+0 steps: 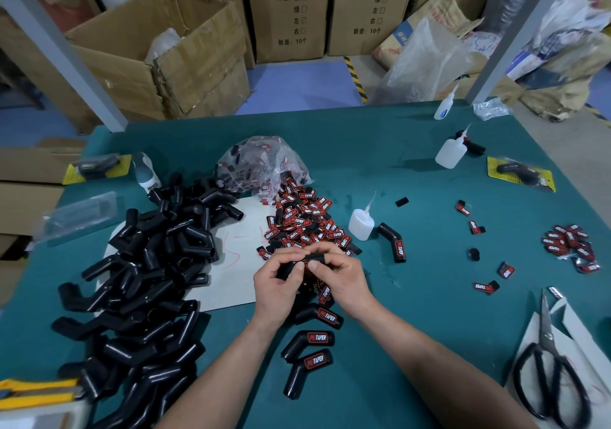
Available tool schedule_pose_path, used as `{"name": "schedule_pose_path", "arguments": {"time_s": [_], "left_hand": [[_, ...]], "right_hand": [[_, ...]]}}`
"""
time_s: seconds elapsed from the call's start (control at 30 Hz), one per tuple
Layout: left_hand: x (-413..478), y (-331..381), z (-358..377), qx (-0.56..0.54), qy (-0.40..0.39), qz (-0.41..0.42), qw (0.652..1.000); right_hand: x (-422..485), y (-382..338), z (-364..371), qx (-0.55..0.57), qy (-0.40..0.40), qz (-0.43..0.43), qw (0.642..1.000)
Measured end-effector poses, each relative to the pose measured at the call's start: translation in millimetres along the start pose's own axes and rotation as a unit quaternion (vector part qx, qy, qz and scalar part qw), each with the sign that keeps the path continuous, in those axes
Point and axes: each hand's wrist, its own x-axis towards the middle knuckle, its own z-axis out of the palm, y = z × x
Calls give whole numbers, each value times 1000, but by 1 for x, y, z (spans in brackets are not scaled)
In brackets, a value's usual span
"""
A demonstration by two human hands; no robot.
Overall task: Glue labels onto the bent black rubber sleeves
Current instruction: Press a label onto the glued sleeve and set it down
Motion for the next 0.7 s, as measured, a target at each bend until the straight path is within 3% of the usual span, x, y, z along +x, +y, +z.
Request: {"name": "schedule_pose_path", "arguments": {"time_s": [0.27,0.47,0.7], "left_hand": [[0,-2,-1,2,-21,12,1000],[0,-6,-3,113,-72,100,986],[2,-10,-4,146,-55,115,981]], "right_hand": [[3,7,-3,24,-3,19,1000],[7,15,-11,78,4,59,995],[7,14,-11,78,2,69,995]]}}
